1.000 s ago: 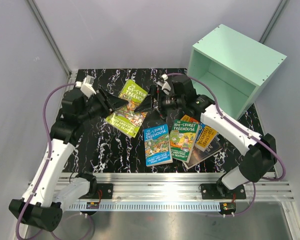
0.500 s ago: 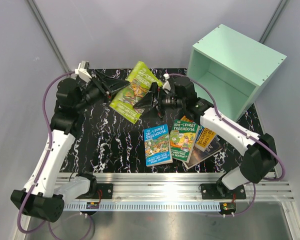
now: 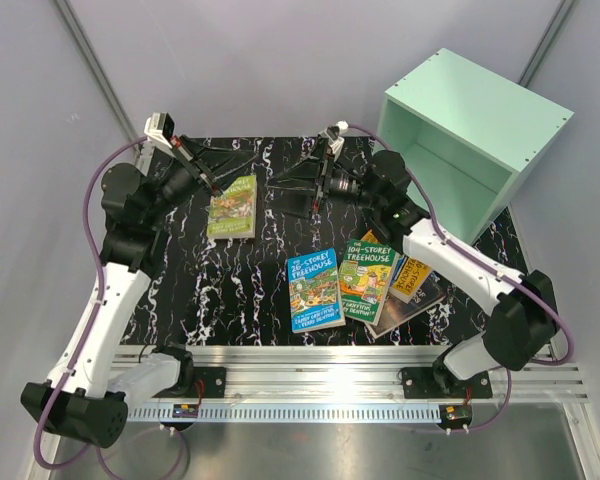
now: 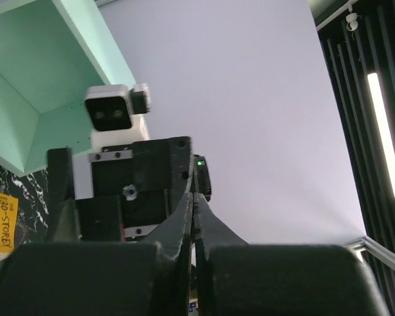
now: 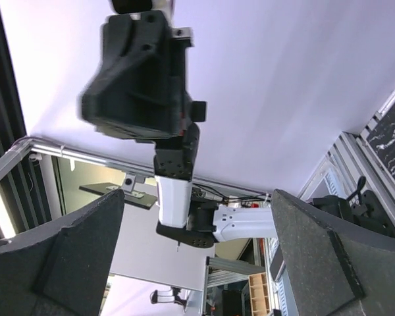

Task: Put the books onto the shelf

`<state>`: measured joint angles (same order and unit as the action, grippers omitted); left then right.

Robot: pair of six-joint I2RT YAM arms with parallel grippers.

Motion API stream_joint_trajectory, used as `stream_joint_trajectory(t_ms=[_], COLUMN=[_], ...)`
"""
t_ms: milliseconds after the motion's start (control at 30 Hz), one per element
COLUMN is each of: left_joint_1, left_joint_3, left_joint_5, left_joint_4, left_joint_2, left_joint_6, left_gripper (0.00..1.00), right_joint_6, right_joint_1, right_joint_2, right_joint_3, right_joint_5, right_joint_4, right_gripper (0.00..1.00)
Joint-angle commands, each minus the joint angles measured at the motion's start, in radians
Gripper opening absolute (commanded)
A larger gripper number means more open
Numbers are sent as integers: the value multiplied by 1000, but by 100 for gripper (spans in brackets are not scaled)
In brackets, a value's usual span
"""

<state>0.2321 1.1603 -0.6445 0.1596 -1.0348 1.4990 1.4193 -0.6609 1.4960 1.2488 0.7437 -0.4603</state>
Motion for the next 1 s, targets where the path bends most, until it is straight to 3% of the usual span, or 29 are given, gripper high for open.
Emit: stream_joint_trajectory(t_ms=[0, 100, 133, 200, 233, 333, 367, 467, 567, 700, 800, 967], left_joint_1=[-2, -7, -7, -7, -8, -10, -10, 28, 111, 229, 292, 345], left_joint_3=[-30, 25, 45, 76, 88, 104, 113, 127, 57, -158, -349, -471], left_joint_5=[-38, 20, 54, 185, 228, 362, 405, 495, 559, 494, 415, 361], left_joint_4=[-12, -295, -497, -662, -786, -918, -940, -986, -1016, -866, -663, -464], left_joint_2=[42, 70, 70, 58, 50, -1, -16, -79, -146, -148, -133, -214], left_joint_6=[-26, -250, -322, -514, -564, -683, -722, -804, -829, -723, -616, -566], left_gripper=[0, 0, 12, 42, 69, 82, 87, 91, 91, 90, 90, 89], right_joint_6=[12, -23, -43, -153, -198, -379, -434, -588, -640, -663, -654, -649], right_joint_1=[0, -2, 1, 0, 0, 0, 0, 7, 50, 107, 107, 107], right_joint_2=[-46, -74, -82, -114, -123, -160, -178, -178, -164, -138, -114, -50], right_joint_3=[-8, -43, -46, -42, -34, 6, 44, 90, 5, -149, -250, -330], right_joint_5=[2, -1, -3, -21, -32, -140, -200, -488, -561, -566, -535, -472], right_joint_4=[-75, -23, 12, 199, 283, 626, 855, 1271, 1419, 1436, 1378, 1252], right_gripper=[100, 100, 100, 100, 100, 99, 99, 100, 100, 100, 100, 98])
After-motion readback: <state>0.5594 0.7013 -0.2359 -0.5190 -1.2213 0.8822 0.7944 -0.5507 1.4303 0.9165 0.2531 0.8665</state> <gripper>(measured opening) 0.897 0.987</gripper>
